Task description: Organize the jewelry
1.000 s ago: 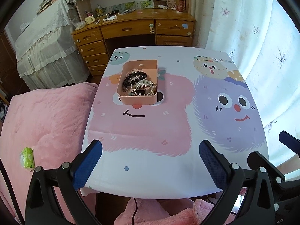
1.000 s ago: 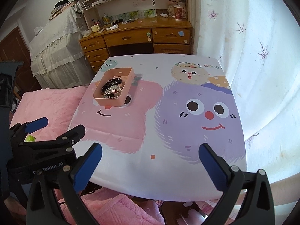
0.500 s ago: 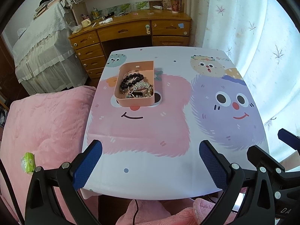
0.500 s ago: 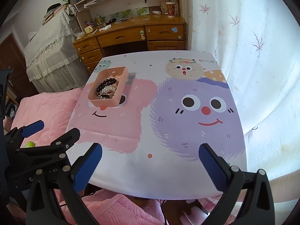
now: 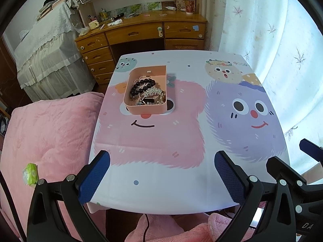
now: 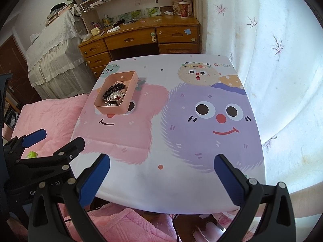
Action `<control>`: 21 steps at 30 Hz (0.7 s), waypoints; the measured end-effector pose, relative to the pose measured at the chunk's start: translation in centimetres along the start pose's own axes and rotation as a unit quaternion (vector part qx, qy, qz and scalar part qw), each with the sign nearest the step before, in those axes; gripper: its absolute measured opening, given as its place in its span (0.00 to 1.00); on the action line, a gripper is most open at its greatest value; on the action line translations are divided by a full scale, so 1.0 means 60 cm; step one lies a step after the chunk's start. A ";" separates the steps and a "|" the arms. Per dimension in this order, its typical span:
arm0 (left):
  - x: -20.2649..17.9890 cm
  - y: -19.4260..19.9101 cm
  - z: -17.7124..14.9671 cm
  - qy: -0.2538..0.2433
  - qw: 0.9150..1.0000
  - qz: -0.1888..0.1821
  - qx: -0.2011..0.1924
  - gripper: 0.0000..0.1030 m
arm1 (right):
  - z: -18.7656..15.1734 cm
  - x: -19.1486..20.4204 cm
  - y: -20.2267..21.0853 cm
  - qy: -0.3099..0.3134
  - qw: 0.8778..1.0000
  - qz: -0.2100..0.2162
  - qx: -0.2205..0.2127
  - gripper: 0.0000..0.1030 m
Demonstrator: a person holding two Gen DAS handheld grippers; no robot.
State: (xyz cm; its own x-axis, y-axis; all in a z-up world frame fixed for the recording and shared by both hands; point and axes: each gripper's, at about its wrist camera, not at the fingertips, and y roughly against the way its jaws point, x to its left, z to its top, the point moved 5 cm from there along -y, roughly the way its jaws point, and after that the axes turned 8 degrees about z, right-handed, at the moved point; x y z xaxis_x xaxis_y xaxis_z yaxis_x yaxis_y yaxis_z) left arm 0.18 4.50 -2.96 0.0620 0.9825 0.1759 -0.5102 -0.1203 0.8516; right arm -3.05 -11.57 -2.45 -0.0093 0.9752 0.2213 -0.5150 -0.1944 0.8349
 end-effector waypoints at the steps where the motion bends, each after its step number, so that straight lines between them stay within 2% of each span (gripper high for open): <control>1: 0.000 0.000 -0.001 0.000 1.000 0.000 0.001 0.99 | 0.000 0.000 0.000 0.000 1.000 0.000 0.000 1.00; 21: -0.002 0.000 -0.008 0.002 1.000 0.006 0.005 0.99 | -0.003 -0.005 -0.001 0.000 1.000 0.000 0.001 1.00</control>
State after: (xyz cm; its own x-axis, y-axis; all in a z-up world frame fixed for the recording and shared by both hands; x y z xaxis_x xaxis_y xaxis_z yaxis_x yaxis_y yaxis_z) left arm -0.22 4.42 -3.22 0.0519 0.9817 0.1833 -0.5018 -0.1331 0.8547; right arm -3.17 -11.83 -2.67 -0.0082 0.9752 0.2212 -0.5140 -0.1939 0.8356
